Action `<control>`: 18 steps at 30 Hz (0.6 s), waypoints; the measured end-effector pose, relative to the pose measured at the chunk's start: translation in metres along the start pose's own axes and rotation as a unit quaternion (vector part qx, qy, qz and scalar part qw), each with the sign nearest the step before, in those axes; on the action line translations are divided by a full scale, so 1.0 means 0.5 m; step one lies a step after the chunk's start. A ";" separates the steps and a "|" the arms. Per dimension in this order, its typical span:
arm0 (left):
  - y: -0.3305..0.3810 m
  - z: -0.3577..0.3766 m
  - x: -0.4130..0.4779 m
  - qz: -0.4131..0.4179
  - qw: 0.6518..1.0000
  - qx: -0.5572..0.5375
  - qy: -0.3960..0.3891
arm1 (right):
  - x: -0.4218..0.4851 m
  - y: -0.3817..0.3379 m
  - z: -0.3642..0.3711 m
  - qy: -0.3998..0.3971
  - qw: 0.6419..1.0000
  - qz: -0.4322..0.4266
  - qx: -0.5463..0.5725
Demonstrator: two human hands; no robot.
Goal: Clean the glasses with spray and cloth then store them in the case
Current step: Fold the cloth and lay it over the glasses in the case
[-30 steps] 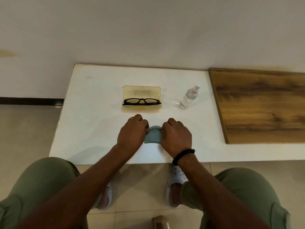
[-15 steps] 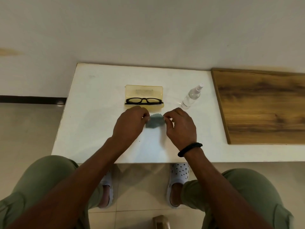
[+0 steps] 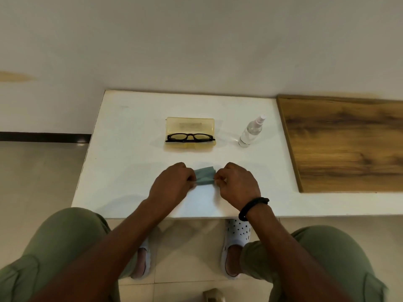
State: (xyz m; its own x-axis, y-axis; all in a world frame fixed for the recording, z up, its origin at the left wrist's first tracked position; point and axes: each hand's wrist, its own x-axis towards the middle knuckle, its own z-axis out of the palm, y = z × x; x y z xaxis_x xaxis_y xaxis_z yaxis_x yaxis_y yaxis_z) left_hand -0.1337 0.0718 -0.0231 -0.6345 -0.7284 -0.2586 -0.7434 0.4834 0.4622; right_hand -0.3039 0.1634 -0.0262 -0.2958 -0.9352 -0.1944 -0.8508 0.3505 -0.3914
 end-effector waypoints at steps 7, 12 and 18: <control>-0.004 -0.008 0.018 -0.023 0.999 -0.008 0.024 | 0.015 -0.007 0.000 0.025 1.000 0.002 -0.002; -0.007 -0.014 0.031 -0.021 0.999 -0.008 0.042 | 0.027 -0.017 0.003 0.051 0.999 0.006 -0.004; -0.007 -0.012 0.044 -0.015 0.998 -0.009 0.062 | 0.030 -0.021 0.009 0.069 0.997 0.025 -0.002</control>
State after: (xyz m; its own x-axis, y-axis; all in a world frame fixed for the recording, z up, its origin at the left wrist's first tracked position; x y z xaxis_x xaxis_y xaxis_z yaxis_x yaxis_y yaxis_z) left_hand -0.1439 0.0510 -0.0254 -0.5795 -0.7979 -0.1659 -0.7572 0.4519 0.4717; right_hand -0.2974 0.1457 -0.0291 -0.3955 -0.9143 -0.0874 -0.8347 0.3975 -0.3813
